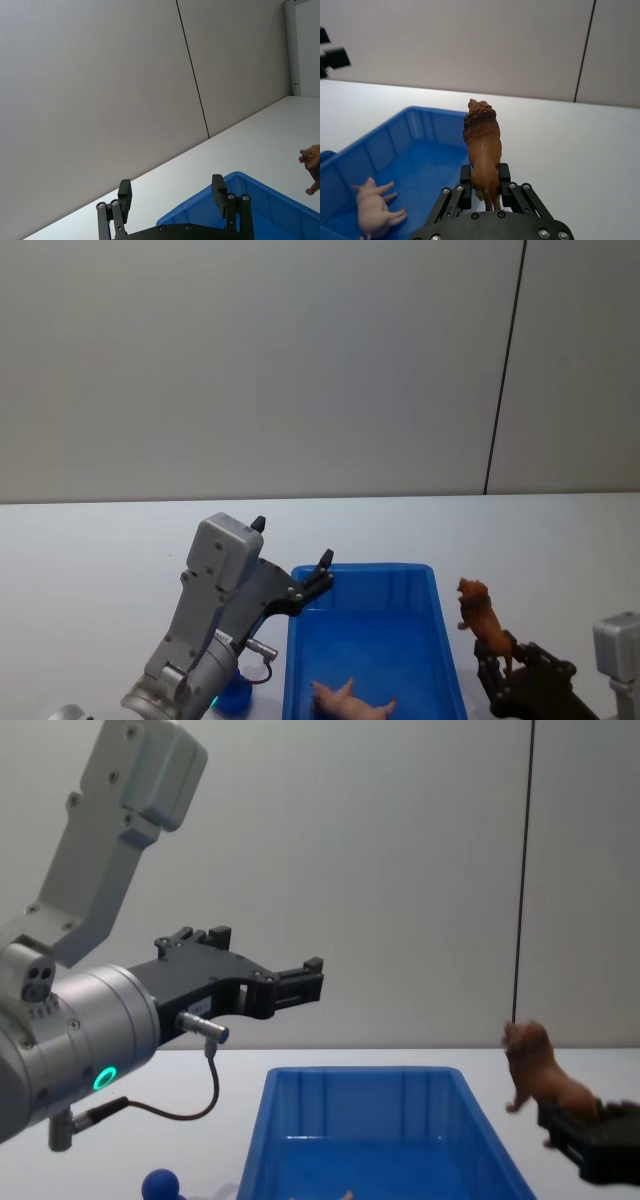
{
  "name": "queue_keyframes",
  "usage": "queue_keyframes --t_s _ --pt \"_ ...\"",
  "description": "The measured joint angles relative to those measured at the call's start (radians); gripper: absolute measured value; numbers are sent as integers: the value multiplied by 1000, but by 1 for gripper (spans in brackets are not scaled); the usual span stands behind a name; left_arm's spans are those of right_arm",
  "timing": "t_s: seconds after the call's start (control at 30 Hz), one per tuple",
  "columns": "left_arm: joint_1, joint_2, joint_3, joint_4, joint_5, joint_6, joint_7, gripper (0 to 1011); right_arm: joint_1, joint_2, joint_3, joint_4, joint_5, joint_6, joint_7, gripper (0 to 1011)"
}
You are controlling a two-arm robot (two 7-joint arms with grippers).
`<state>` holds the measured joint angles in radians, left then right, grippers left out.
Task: Pick up the two dolls from the table and place them into the box.
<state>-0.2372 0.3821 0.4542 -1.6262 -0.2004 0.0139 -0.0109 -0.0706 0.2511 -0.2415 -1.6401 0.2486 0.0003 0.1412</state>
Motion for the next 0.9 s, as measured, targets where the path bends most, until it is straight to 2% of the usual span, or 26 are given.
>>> queue_keyframes --t_s 0.33,0.9 --pt "0 0 0 0 0 0 0 1008 34 -7 1 -6 18 -17 84 305" --pt "0 0 0 0 0 0 0 1008 131 -56 -16 120 50 4 205 320"
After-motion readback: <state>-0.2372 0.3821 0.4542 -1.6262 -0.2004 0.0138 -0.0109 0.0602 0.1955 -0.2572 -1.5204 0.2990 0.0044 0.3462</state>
